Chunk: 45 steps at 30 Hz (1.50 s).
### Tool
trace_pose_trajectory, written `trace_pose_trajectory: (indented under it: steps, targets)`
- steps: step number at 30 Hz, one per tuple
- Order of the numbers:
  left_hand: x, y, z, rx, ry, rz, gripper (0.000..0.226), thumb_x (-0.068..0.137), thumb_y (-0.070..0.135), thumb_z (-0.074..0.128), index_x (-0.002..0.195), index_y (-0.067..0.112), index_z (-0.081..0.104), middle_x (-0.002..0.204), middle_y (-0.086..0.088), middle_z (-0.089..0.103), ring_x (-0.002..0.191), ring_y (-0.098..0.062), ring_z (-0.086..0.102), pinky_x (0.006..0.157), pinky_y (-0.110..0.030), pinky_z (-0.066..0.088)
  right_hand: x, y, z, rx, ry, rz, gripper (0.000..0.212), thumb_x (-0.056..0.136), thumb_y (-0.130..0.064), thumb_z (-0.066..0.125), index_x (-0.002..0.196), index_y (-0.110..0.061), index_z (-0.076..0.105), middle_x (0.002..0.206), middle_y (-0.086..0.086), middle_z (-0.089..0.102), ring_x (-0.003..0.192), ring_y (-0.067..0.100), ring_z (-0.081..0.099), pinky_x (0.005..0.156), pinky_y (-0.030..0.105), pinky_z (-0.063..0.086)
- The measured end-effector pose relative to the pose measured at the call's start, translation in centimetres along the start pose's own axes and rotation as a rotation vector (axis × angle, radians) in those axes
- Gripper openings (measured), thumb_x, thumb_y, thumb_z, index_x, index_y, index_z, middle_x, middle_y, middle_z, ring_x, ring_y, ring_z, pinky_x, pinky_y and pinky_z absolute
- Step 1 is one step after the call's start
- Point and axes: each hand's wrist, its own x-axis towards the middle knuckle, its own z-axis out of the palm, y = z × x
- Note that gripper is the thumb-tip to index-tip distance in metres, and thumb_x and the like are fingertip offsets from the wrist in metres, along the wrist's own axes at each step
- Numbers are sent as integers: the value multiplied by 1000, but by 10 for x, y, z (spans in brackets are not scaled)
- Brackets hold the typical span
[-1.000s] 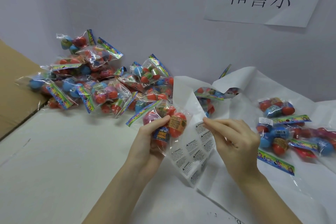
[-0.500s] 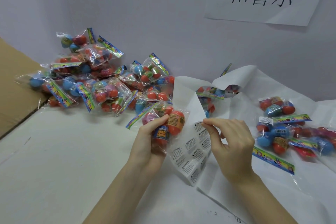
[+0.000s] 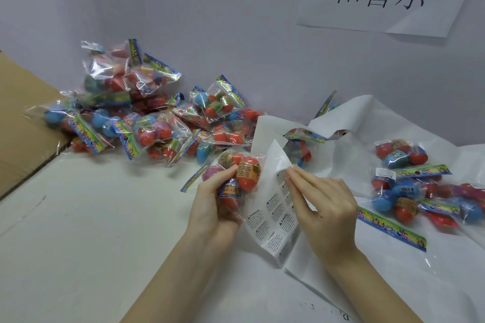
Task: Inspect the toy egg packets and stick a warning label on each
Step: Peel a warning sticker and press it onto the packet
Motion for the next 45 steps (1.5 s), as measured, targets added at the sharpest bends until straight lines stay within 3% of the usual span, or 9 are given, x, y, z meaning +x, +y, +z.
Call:
trace_pose_trajectory:
  steps: [9, 16, 18, 21, 25, 30, 35, 40, 45]
  targets:
    - [-1, 0, -1, 43, -4, 44, 11, 59, 11, 63, 58, 11, 74, 68, -7, 71, 56, -17, 67, 53, -23, 55, 5, -13, 0, 377, -49, 510, 25, 70, 1, 76, 82, -19, 70, 91, -4, 64, 77, 8, 55, 71, 10, 40]
    - [1, -1, 0, -8, 89, 144, 31, 79, 6, 60, 51, 15, 72, 62, 0, 71, 51, -10, 66, 46, -17, 51, 5, -11, -1, 162, -238, 226, 2, 69, -4, 67, 68, -6, 66, 92, 7, 58, 85, 14, 44, 77, 21, 36]
    - [2, 2, -4, 24, 149, 177, 16, 78, 10, 64, 65, 14, 73, 65, 2, 72, 55, -9, 66, 48, -18, 51, 8, -10, -7, 242, -273, 237, 3, 68, -8, 66, 67, -8, 63, 91, 5, 58, 88, 13, 47, 81, 25, 36]
    - [4, 5, -9, 291, 249, 354, 4, 74, 18, 72, 76, 17, 69, 62, 8, 69, 55, -2, 61, 56, -18, 45, 18, -2, -22, 501, -232, 403, 8, 73, -24, 57, 71, -16, 57, 88, -1, 60, 88, 13, 54, 79, 25, 39]
    - [-8, 10, -4, 549, 108, 693, 14, 65, 13, 79, 70, 13, 66, 51, 10, 61, 46, -2, 52, 44, -12, 41, 31, 6, -33, 742, -93, 634, 16, 71, -18, 63, 72, -34, 60, 75, -14, 62, 77, 11, 54, 72, 23, 39]
    - [-15, 13, 0, 612, -175, 466, 17, 50, 32, 77, 67, 36, 73, 54, 10, 64, 48, -1, 57, 43, -14, 43, 38, -3, -42, 810, -67, 577, 11, 69, -25, 63, 74, -35, 61, 72, -14, 59, 73, 12, 52, 70, 20, 39]
    - [-20, 16, -2, 686, -395, 335, 29, 45, 27, 75, 74, 32, 74, 62, 4, 67, 52, -6, 61, 46, -15, 45, 44, -17, -49, 905, -129, 519, 11, 70, -23, 61, 80, -27, 58, 76, -12, 58, 71, 14, 50, 67, 20, 42]
    - [-16, 16, -2, 779, -352, 332, 20, 52, 4, 70, 60, 22, 71, 54, 1, 62, 48, -10, 56, 45, -14, 41, 46, -23, -52, 773, -213, 459, 13, 72, -26, 60, 83, -29, 55, 78, -15, 59, 72, 9, 52, 67, 23, 40]
    - [-15, 14, -2, 800, -280, 356, 22, 47, 1, 70, 66, 8, 63, 51, 0, 61, 44, -10, 55, 43, -15, 40, 43, -29, -47, 573, -261, 439, 11, 73, -34, 58, 82, -32, 53, 77, -11, 59, 74, -1, 51, 69, 9, 35]
